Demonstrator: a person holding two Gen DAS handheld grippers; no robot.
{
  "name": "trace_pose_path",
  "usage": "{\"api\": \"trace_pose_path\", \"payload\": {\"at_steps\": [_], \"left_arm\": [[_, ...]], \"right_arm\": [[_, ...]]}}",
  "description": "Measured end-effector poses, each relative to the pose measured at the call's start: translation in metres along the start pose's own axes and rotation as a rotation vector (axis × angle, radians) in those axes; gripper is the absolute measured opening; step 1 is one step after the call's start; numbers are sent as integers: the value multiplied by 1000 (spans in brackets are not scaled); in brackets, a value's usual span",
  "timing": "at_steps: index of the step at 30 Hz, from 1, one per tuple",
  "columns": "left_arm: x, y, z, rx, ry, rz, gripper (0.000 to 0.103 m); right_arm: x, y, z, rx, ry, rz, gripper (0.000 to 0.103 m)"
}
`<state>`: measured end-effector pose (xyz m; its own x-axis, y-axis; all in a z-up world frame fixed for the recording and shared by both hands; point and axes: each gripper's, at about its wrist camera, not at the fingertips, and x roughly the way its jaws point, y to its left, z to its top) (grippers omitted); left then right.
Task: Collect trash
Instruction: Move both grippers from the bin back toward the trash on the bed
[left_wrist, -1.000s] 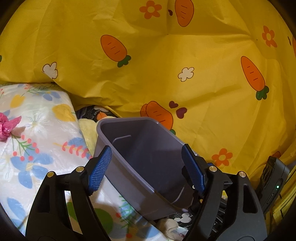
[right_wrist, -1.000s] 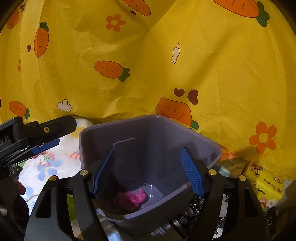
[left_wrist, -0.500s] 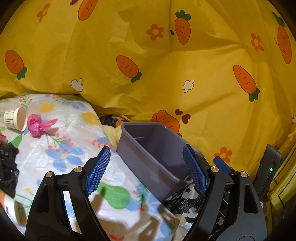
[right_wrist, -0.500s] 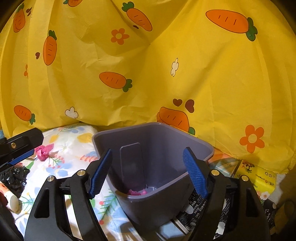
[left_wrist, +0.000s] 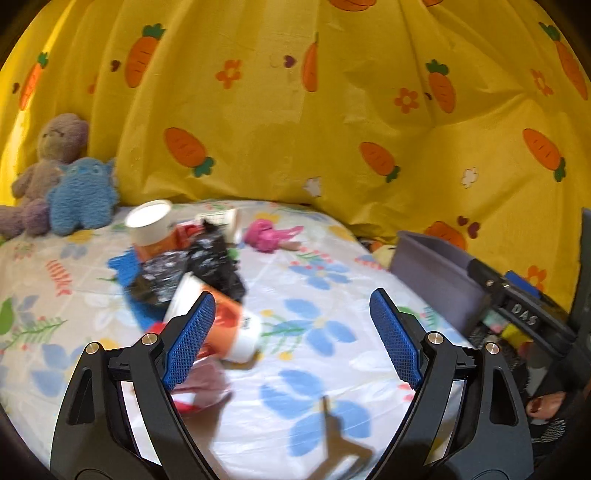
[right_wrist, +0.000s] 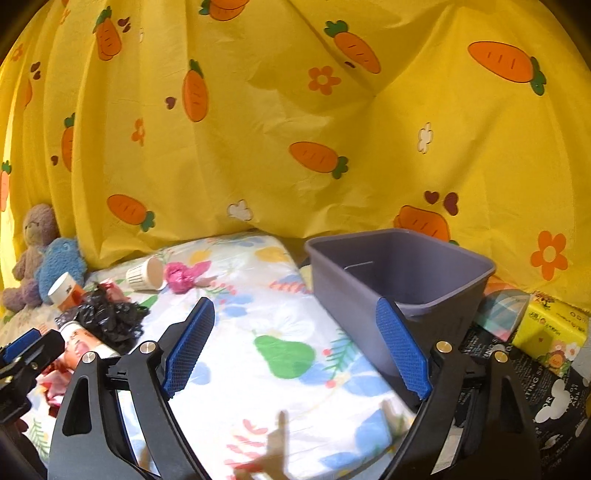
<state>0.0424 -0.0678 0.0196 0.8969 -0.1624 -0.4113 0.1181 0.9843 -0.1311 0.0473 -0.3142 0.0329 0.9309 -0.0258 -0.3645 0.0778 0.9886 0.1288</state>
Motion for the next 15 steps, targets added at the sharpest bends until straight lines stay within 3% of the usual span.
{"api": "trace_pose_path", "payload": {"at_steps": [3, 6, 15], "left_arm": [[-1, 36, -16, -24, 35, 76, 84], [3, 62, -29, -52, 91, 99, 84], [35, 87, -46, -118, 231, 22, 83]], "right_arm": [[3, 31, -10, -27, 30, 64, 87], [6, 60, -20, -52, 65, 131, 87], [14, 120, -35, -108, 133, 238, 88]]}}
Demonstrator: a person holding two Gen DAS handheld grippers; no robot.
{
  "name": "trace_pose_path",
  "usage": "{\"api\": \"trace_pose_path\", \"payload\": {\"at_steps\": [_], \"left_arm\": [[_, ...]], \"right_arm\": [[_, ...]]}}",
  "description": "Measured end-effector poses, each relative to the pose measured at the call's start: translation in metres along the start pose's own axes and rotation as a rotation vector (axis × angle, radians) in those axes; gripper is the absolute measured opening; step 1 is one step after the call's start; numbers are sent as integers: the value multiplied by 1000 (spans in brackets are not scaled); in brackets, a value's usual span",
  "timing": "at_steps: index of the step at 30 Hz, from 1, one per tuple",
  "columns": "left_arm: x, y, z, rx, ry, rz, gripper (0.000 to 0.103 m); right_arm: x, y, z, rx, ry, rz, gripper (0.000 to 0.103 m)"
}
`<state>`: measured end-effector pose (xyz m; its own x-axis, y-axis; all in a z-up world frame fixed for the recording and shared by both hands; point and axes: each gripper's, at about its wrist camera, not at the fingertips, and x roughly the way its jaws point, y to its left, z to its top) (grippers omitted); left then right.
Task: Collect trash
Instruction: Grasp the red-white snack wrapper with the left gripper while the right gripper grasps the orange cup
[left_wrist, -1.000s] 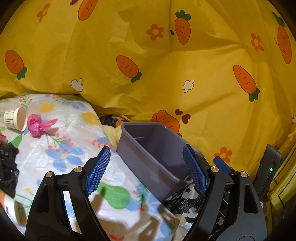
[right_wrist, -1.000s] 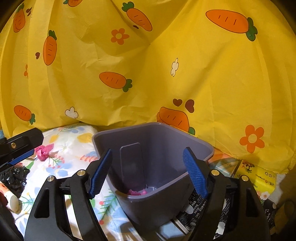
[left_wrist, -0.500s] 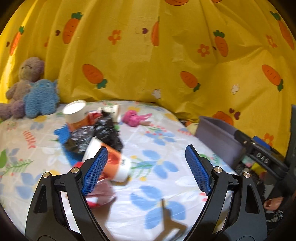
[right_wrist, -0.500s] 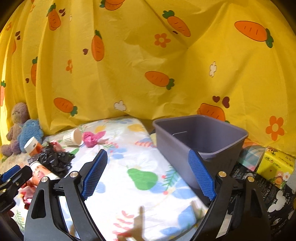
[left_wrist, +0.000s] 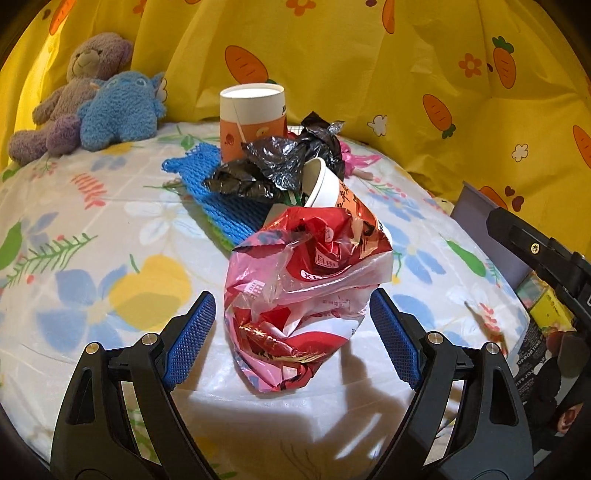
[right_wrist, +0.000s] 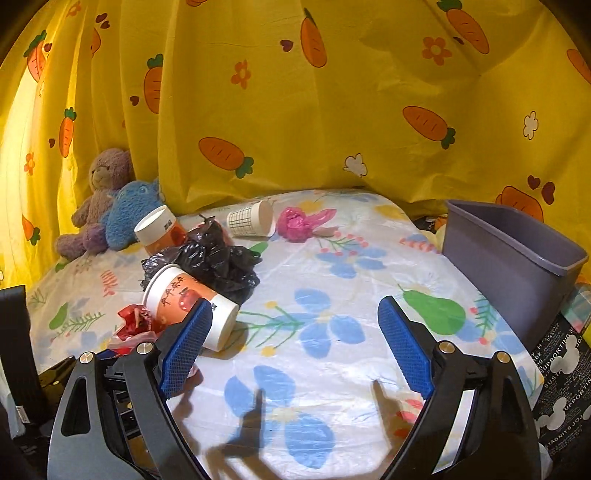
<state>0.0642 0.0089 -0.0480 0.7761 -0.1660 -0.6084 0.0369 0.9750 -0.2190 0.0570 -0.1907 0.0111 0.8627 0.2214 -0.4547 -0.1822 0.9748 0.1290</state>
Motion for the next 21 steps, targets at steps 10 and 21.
{"api": "trace_pose_path", "payload": {"at_steps": [10, 21], "left_arm": [[-14, 25, -1, -44, -30, -66, 52], [-46, 68, 2, -126, -123, 49, 51]], "right_arm": [[25, 38, -2, -24, 72, 76, 88], [69, 72, -4, 74, 192, 192, 94]]}}
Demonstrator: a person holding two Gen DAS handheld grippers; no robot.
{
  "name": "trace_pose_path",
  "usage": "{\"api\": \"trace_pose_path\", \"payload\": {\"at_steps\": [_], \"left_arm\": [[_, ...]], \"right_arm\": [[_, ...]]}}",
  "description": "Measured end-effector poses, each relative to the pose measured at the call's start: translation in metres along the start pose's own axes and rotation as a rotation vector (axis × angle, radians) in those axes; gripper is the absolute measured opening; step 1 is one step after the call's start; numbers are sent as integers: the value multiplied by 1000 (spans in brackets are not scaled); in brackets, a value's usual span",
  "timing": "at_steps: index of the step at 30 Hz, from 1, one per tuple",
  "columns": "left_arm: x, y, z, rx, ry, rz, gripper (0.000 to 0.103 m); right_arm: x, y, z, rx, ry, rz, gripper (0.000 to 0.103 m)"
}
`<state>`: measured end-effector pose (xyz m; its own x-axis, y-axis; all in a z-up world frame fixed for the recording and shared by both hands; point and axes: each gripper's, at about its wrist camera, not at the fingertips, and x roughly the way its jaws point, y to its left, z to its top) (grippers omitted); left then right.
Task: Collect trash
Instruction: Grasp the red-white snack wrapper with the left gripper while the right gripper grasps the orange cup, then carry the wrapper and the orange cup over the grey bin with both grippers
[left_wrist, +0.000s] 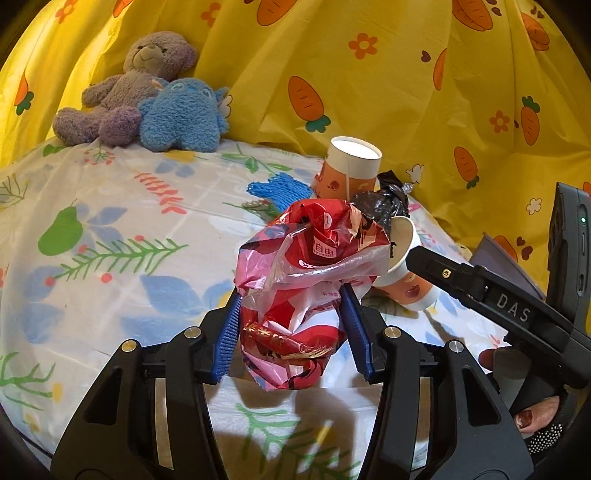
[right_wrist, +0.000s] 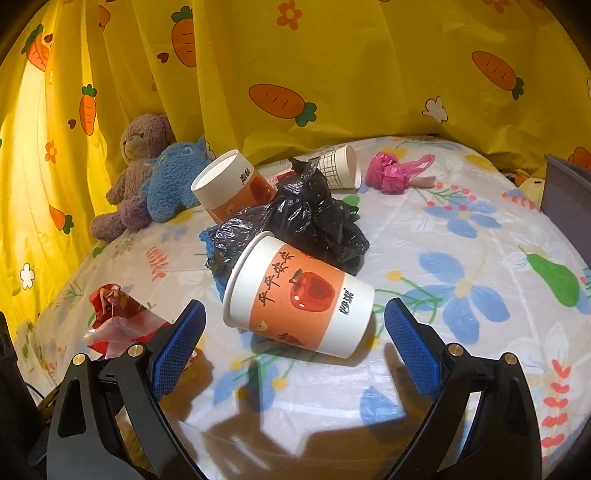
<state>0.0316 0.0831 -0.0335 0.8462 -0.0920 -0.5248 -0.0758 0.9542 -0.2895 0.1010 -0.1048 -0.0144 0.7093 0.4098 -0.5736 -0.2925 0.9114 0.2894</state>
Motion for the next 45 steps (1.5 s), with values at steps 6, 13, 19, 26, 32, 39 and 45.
{"api": "trace_pose_path", "payload": {"at_steps": [6, 13, 19, 26, 32, 39, 45], "left_arm": [[-2, 1, -2, 3, -3, -9, 51], [2, 1, -2, 6, 10, -19, 51], [2, 1, -2, 7, 12, -20, 51], [7, -7, -4, 12, 25, -35, 51], [8, -16, -4, 27, 29, -45, 51], [8, -34, -5, 51, 31, -58, 51], [7, -49, -5, 77, 24, -73, 51]], "right_arm": [[19, -9, 2, 79, 51, -10, 94], [23, -21, -4, 122, 98, 32, 81], [9, -25, -6, 46, 44, -34, 80], [-15, -41, -9, 1, -37, -125, 80], [-26, -48, -15, -22, -64, -138, 80], [-38, -55, -19, -28, -92, -127, 80], [-46, -60, -22, -34, -99, -126, 80]]}}
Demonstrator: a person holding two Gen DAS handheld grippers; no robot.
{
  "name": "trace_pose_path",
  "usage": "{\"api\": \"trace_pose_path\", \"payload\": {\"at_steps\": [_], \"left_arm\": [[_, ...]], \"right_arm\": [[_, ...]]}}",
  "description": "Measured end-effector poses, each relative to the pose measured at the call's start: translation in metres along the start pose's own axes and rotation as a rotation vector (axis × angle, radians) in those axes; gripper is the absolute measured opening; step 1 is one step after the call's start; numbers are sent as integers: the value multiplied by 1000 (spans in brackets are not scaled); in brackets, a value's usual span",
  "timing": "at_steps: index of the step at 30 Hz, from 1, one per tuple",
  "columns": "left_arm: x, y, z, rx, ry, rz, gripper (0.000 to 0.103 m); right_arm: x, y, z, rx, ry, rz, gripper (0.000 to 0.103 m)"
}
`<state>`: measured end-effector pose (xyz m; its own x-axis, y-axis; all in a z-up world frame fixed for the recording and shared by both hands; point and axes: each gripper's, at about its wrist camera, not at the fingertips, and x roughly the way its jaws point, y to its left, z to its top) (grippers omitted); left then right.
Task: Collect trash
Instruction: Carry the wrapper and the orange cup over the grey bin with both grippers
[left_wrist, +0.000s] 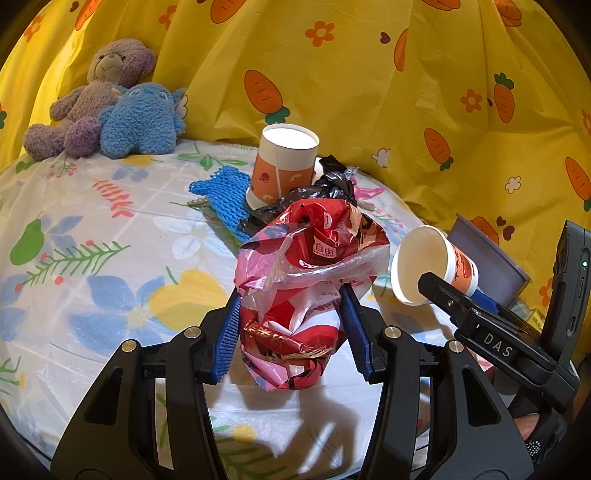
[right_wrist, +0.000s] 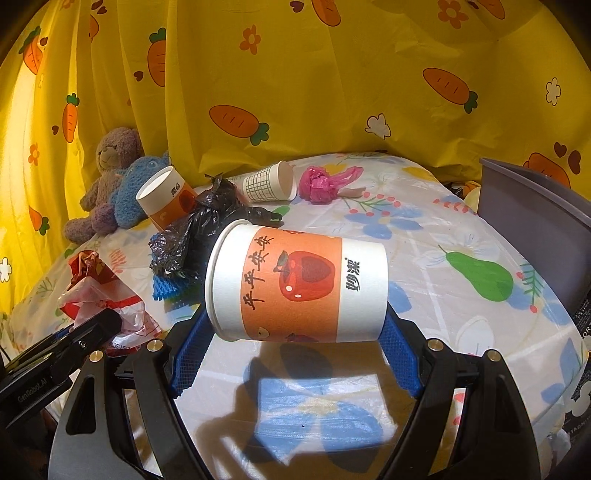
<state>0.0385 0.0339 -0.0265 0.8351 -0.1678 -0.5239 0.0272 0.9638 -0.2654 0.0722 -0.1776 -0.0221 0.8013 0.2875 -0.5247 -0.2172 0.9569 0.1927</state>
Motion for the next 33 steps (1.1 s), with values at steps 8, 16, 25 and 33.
{"api": "trace_pose_path", "payload": {"at_steps": [8, 16, 25, 33], "left_arm": [[3, -26, 4, 40, -9, -36, 51], [9, -55, 11, 74, -12, -79, 51], [15, -84, 22, 112, -24, -106, 51], [21, -108, 29, 142, -24, -131, 51]], "right_arm": [[-18, -20, -1, 14, -32, -28, 80], [-32, -42, 1, 22, -57, -68, 80], [-43, -66, 6, 36, -87, -92, 80], [-56, -88, 16, 54, -126, -131, 80]]}}
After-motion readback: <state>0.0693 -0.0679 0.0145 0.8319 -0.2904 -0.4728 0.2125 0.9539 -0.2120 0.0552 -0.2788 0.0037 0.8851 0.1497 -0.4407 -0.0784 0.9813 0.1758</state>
